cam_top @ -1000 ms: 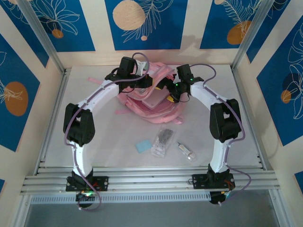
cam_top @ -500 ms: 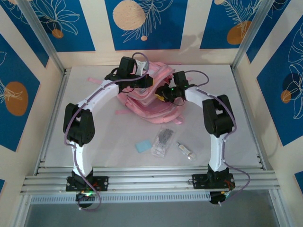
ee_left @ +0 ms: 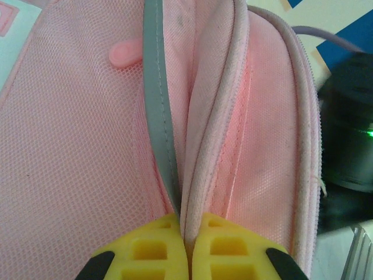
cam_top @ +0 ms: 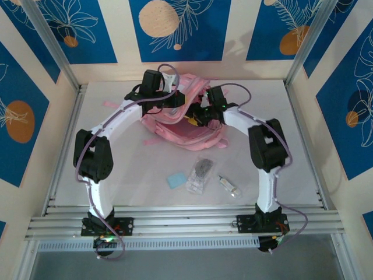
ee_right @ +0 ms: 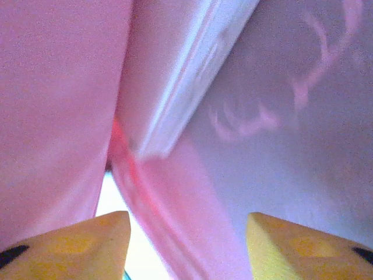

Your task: Pack books, pencil case, and school supplies into a backpack

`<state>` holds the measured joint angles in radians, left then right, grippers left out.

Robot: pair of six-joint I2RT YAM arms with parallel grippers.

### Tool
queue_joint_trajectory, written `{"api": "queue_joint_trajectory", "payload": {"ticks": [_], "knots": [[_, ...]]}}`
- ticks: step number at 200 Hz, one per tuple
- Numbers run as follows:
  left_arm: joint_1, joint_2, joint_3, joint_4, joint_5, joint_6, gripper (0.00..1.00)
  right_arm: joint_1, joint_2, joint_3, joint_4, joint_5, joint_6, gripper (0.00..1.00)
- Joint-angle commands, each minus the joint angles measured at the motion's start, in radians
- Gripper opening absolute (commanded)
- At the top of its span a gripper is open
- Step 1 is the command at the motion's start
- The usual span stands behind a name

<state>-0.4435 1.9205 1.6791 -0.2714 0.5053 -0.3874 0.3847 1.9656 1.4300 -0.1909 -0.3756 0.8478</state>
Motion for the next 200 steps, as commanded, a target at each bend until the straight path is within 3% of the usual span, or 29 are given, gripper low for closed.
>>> {"api": "queue_joint_trajectory", "payload": {"ticks": [1,32,89,99,113,149,200], "knots": [[-0.008,-0.075,-0.008,0.098,0.034,-0.002,0.0,-0.002,-0.189,-0.1,-0.189,0.063,-0.124,0.67],[-0.006,-0.077,-0.029,0.111,0.021,-0.003,0.0,0.017,-0.38,-0.28,-0.371,0.191,-0.149,0.85],[-0.006,-0.089,-0.074,0.147,0.029,-0.03,0.0,0.123,-0.548,-0.522,-0.486,0.357,-0.05,0.86],[-0.006,-0.09,-0.079,0.148,0.03,-0.031,0.0,0.153,-0.533,-0.527,-0.486,0.378,-0.017,0.89],[-0.006,-0.095,-0.087,0.147,0.03,-0.031,0.0,0.21,-0.494,-0.513,-0.491,0.429,0.032,1.0],[-0.006,-0.115,-0.112,0.134,0.017,-0.011,0.0,0.341,-0.341,-0.405,-0.531,0.58,0.119,0.99],[-0.001,-0.132,-0.136,0.129,0.015,-0.001,0.0,0.38,-0.13,-0.283,-0.581,0.665,0.188,0.99]]}}
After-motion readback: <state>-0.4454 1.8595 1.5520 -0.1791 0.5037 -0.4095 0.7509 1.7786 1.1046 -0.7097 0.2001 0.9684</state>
